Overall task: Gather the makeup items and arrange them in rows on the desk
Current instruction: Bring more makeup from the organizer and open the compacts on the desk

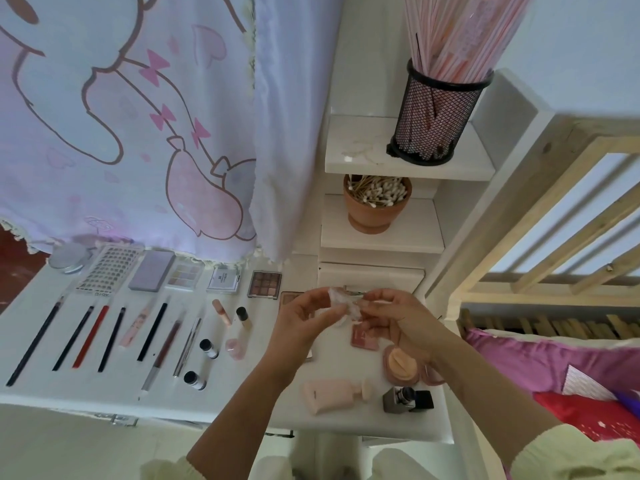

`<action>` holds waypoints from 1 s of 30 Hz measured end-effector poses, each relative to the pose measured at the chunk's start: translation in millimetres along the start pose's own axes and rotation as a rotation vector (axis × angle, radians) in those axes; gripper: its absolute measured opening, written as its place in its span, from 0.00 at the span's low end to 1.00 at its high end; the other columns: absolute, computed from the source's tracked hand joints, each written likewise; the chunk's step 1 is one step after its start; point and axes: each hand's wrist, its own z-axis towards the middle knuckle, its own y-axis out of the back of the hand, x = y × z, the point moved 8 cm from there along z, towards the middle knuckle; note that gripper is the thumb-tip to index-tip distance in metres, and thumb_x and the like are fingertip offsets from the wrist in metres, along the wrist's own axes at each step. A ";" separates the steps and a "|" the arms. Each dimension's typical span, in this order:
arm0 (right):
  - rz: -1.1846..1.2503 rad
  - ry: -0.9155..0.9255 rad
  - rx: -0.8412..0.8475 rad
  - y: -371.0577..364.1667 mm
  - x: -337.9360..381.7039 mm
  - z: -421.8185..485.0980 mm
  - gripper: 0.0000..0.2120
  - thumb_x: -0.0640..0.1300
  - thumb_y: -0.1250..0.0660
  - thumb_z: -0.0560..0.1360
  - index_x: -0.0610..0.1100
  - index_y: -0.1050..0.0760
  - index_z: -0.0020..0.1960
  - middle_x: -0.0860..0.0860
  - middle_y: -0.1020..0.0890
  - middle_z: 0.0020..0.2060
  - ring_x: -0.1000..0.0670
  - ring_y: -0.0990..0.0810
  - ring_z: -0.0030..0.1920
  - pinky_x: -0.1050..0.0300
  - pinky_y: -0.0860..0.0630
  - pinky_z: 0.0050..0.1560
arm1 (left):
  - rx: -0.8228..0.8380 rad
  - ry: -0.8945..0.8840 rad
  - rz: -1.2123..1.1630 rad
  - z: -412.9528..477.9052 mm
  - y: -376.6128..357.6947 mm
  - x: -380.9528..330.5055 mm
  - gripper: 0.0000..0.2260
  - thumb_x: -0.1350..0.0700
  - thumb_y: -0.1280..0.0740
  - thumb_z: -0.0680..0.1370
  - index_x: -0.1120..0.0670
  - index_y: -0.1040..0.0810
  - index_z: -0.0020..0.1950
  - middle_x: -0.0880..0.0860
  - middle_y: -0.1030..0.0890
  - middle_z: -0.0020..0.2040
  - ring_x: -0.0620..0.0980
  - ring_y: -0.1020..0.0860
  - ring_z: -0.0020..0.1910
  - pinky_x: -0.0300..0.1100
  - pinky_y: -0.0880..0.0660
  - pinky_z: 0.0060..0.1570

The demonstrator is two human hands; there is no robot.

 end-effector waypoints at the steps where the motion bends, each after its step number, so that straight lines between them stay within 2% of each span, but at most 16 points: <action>1: -0.072 0.083 -0.028 -0.9 12.8 -3.2 0.13 0.37 0.26 0.64 0.36 0.23 0.47 0.40 0.17 0.37 0.50 0.19 0.30 0.60 0.21 0.32 | -0.002 0.037 -0.067 0.0 2.1 1.8 0.20 0.45 0.25 0.69 0.55 0.18 0.56 0.47 0.17 0.46 0.44 0.20 0.44 0.43 0.28 0.54; 2: -0.164 0.187 -0.051 -2.6 27.6 -6.8 0.11 0.35 0.26 0.65 0.37 0.22 0.46 0.42 0.16 0.37 0.50 0.19 0.30 0.60 0.22 0.33 | -0.005 0.078 -0.133 0.4 3.8 3.6 0.21 0.44 0.27 0.70 0.56 0.18 0.55 0.48 0.18 0.45 0.43 0.22 0.43 0.44 0.30 0.54; 4: -0.400 0.403 -0.085 -8.9 56.1 -16.9 0.07 0.33 0.26 0.69 0.40 0.19 0.46 0.48 0.15 0.38 0.51 0.17 0.36 0.60 0.21 0.39 | -0.009 0.157 -0.217 1.4 4.3 7.1 0.14 0.44 0.29 0.71 0.52 0.15 0.49 0.51 0.17 0.46 0.43 0.21 0.45 0.45 0.30 0.55; 5: -0.531 0.488 -0.091 -13.6 66.1 -21.5 0.07 0.35 0.26 0.70 0.43 0.18 0.47 0.50 0.14 0.40 0.52 0.17 0.40 0.61 0.20 0.43 | -0.005 0.194 -0.247 0.9 2.2 7.4 0.10 0.44 0.29 0.73 0.50 0.15 0.45 0.52 0.16 0.47 0.45 0.20 0.47 0.44 0.29 0.55; 7: -0.758 0.587 -0.077 -24.5 74.5 -29.0 0.09 0.39 0.26 0.71 0.48 0.17 0.50 0.54 0.15 0.44 0.55 0.17 0.45 0.61 0.21 0.48 | 0.018 0.251 -0.321 -0.5 -5.1 6.3 0.10 0.45 0.32 0.73 0.48 0.14 0.39 0.54 0.16 0.48 0.48 0.18 0.51 0.42 0.26 0.51; 10: -0.936 0.646 -0.039 -38.5 71.6 -34.7 0.10 0.39 0.27 0.73 0.47 0.16 0.53 0.56 0.15 0.46 0.57 0.18 0.46 0.62 0.22 0.50 | 0.038 0.285 -0.401 -0.6 -11.5 4.5 0.12 0.46 0.34 0.73 0.51 0.15 0.44 0.57 0.16 0.49 0.50 0.17 0.50 0.40 0.22 0.44; 12: -0.976 0.664 -0.037 -42.1 69.6 -36.9 0.10 0.39 0.28 0.73 0.45 0.16 0.54 0.56 0.15 0.46 0.58 0.18 0.46 0.60 0.21 0.51 | 0.042 0.290 -0.437 -1.2 -13.5 2.6 0.13 0.46 0.34 0.74 0.54 0.16 0.47 0.58 0.16 0.48 0.51 0.16 0.46 0.39 0.21 0.41; 16: -1.001 0.684 -0.019 -45.7 71.7 -41.7 0.10 0.39 0.27 0.72 0.44 0.16 0.53 0.55 0.15 0.45 0.58 0.18 0.45 0.60 0.21 0.50 | 0.043 0.294 -0.482 -1.3 -14.1 3.0 0.11 0.48 0.33 0.72 0.52 0.14 0.41 0.59 0.15 0.46 0.51 0.16 0.43 0.39 0.20 0.39; 21: -0.988 0.686 -0.003 -47.0 74.2 -44.7 0.09 0.40 0.26 0.72 0.44 0.16 0.52 0.54 0.14 0.44 0.59 0.17 0.44 0.63 0.20 0.48 | 0.048 0.321 -0.527 -2.1 -13.6 7.3 0.14 0.49 0.33 0.73 0.57 0.19 0.52 0.61 0.16 0.49 0.52 0.16 0.44 0.38 0.20 0.38; 26: -1.015 0.709 0.017 -53.1 74.0 -47.0 0.09 0.39 0.27 0.72 0.42 0.16 0.52 0.52 0.14 0.43 0.59 0.16 0.43 0.63 0.20 0.48 | 0.062 0.332 -0.494 -2.1 -13.5 7.5 0.16 0.48 0.31 0.73 0.59 0.19 0.52 0.59 0.16 0.45 0.50 0.16 0.41 0.37 0.20 0.37; 28: -1.038 0.734 0.022 -57.3 73.6 -47.6 0.09 0.38 0.27 0.72 0.42 0.16 0.52 0.51 0.14 0.43 0.58 0.16 0.43 0.62 0.20 0.48 | 0.065 0.325 -0.487 -1.6 -13.2 7.2 0.16 0.49 0.31 0.73 0.59 0.19 0.52 0.58 0.16 0.44 0.49 0.16 0.40 0.37 0.20 0.39; 30: -1.077 0.757 0.019 -60.6 72.6 -47.3 0.10 0.38 0.28 0.71 0.43 0.16 0.52 0.51 0.13 0.42 0.56 0.16 0.43 0.58 0.19 0.47 | 0.069 0.317 -0.480 -0.2 -12.6 7.6 0.17 0.48 0.31 0.73 0.60 0.19 0.54 0.60 0.16 0.49 0.51 0.16 0.45 0.39 0.19 0.44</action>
